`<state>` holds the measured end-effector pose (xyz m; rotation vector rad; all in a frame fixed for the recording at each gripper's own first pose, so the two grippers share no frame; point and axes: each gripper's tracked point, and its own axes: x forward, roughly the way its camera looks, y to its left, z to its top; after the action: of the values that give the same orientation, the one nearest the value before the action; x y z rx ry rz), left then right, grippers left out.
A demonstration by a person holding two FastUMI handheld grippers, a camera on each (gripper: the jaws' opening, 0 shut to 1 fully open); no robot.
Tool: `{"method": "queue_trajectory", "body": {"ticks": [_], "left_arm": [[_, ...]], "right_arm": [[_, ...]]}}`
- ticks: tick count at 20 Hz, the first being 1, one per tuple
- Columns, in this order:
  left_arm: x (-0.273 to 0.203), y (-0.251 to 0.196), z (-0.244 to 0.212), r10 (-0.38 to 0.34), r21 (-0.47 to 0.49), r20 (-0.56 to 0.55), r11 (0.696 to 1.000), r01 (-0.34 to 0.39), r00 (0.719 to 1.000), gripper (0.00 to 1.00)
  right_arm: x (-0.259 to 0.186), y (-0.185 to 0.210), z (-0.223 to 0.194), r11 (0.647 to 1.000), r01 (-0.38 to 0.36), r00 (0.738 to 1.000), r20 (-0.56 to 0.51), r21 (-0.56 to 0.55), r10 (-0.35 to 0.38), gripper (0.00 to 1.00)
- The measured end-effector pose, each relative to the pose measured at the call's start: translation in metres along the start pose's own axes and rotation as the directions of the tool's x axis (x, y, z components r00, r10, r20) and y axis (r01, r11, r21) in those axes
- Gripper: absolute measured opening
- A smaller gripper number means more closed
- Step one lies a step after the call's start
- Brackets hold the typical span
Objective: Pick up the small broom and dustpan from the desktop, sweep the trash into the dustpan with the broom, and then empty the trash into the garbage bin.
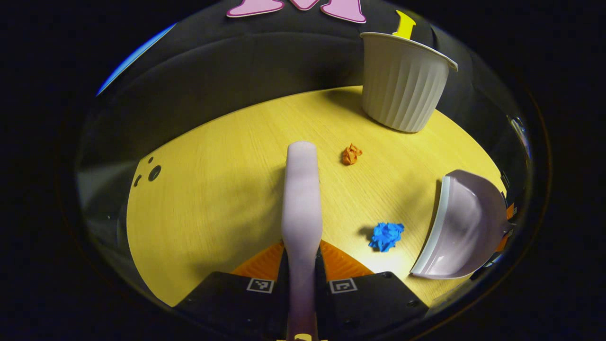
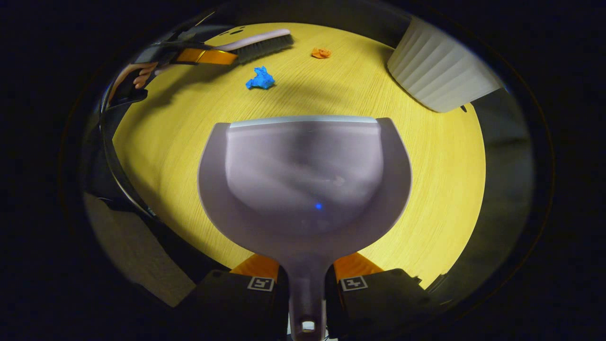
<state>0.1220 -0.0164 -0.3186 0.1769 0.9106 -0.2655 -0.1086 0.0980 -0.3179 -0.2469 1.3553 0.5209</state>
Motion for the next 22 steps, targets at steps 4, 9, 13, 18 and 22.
{"method": "queue_trajectory", "body": {"ticks": [4,9,13,18,22], "left_arm": [[0.026,-0.005,0.02,-0.024,0.07,-0.011,0.997,0.025,1.0,0.28],[0.042,-0.026,0.031,-0.114,0.124,-0.031,0.985,0.117,0.993,0.28],[0.033,-0.047,0.028,-0.209,0.141,-0.055,0.967,0.214,0.976,0.28],[0.017,-0.071,0.002,-0.289,0.143,-0.071,0.944,0.297,0.955,0.28],[0.006,-0.096,-0.016,-0.346,0.164,-0.093,0.919,0.357,0.934,0.28]], "right_arm": [[-0.001,0.003,0.006,0.999,-0.009,1.0,-0.002,0.031,0.009,0.36],[0.007,0.008,0.017,0.999,-0.024,1.0,-0.001,0.025,0.024,0.36],[0.01,0.01,0.025,0.999,-0.036,0.999,0.012,0.02,0.036,0.36],[0.014,0.008,0.033,0.999,-0.04,0.999,0.024,0.0,0.04,0.36],[0.014,0.006,0.042,0.999,-0.044,0.999,0.028,-0.018,0.044,0.36]]}}
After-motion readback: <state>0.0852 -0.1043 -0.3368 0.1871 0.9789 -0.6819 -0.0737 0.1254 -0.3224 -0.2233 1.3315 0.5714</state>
